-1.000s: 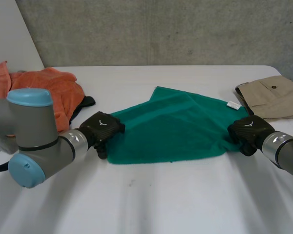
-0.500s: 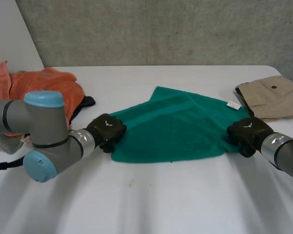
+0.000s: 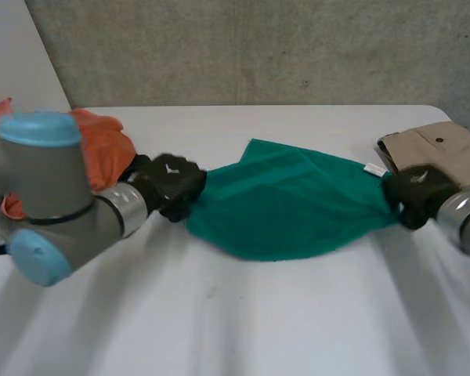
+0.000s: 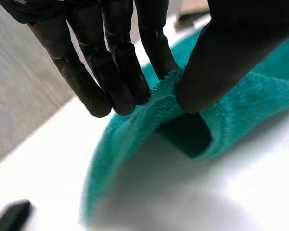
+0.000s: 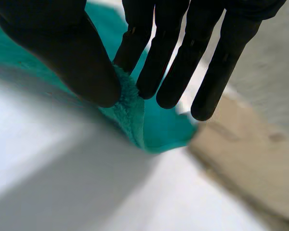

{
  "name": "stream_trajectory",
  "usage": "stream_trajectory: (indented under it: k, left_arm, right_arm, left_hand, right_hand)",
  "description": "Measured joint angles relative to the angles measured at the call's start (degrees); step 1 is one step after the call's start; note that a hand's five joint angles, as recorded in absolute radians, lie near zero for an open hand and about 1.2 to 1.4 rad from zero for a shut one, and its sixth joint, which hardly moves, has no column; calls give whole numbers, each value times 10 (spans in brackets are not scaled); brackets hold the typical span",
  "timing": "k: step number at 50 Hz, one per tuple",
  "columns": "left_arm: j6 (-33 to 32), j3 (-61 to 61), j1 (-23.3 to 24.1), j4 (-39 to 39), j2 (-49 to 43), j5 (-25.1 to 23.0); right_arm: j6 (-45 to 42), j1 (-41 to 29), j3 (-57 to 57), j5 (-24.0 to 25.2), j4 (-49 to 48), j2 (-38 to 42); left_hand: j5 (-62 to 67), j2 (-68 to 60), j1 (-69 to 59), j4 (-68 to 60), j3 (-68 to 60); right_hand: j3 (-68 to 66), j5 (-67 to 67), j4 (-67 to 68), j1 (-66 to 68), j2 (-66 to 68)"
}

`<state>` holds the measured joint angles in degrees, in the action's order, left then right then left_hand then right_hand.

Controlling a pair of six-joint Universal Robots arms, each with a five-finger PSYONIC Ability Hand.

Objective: Fold the laundry.

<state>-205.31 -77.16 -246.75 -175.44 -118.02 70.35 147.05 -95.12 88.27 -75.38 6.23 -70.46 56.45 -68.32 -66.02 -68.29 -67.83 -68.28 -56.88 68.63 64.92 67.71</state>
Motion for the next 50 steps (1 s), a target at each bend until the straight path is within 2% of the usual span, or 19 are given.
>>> stream_trajectory:
  k: [2, 3, 7, 14, 20, 29, 31, 32, 33, 35, 36, 40, 42, 44, 47, 50]
  left_arm:
    - [9, -8, 0, 3, 24, -3]
    - [32, -24, 0, 9, 81, -10]
    - [78, -39, -1, 10, 171, -21]
    - [156, -37, 2, 4, 266, -25]
    - [204, -34, 11, -2, 292, -12]
    - [208, -58, 18, -2, 265, 10]
    - [206, -63, 17, -2, 260, 13]
    - [205, -67, 15, -2, 257, 15]
    - [205, -69, 14, -2, 255, 16]
    - [204, -71, 12, -2, 254, 17]
    - [204, -72, 11, -2, 255, 17]
    - [203, -70, 7, -2, 260, 18]
    - [202, -67, 6, -2, 265, 18]
    - [202, -63, 5, -2, 267, 18]
    - [200, -52, 5, -2, 270, 18]
    - [197, -41, 7, -2, 270, 18]
  right_arm:
    - [4, 6, -8, 0, 3, -15]
    - [17, 17, -31, 2, 8, -47]
    - [52, 27, -87, 7, 7, -86]
    - [144, 14, -200, 9, -28, -74]
    - [229, -47, -288, 1, -139, 21]
    - [307, -138, -308, 3, -336, 168]
    - [324, -157, -315, 8, -358, 199]
    - [332, -168, -322, 11, -363, 218]
    - [338, -178, -333, 12, -358, 235]
    - [343, -187, -355, 10, -335, 253]
    - [343, -190, -371, 3, -311, 259]
    - [338, -185, -410, -36, -219, 251]
    - [326, -173, -432, -82, -98, 212]
    - [317, -164, -430, -97, -26, 183]
    - [297, -144, -388, -103, 111, 123]
    - [283, -130, -311, -90, 204, 78]
  left_hand:
    - [0, 0, 0, 0, 0]
    - [0, -1, 0, 0, -1]
    - [0, -1, 0, 0, -1]
    - [0, -1, 0, 0, -1]
    - [0, -1, 0, 0, -1]
    - [0, -1, 0, 0, -1]
    - [0, -1, 0, 0, -1]
    - [0, -1, 0, 0, -1]
    - [0, -1, 0, 0, -1]
    - [0, -1, 0, 0, -1]
    - [0, -1, 0, 0, -1]
    - [0, -1, 0, 0, -1]
    - [0, -1, 0, 0, -1]
    - [0, -1, 0, 0, -1]
    - [0, -1, 0, 0, -1]
    - [0, -1, 0, 0, -1]
  right_hand:
    - [0, 0, 0, 0, 0]
    - [0, 0, 0, 0, 0]
    - [0, 0, 0, 0, 0]
    - [0, -5, 0, 0, 2]
    - [0, -6, 0, 0, 2]
    - [0, -7, 0, 0, 2]
    - [63, 52, -64, -51, -60]
    - [192, 182, -193, -166, -192]
    - [248, 241, -249, -235, -263]
    - [471, 470, -472, -450, -478]
    - [533, 523, -534, -507, -534]
    - [562, 540, -563, -522, -557]
    - [562, 540, -563, -522, -557]
    - [562, 540, -563, -522, -557]
    - [562, 540, -563, -522, -557]
    - [560, 538, -562, -520, -555]
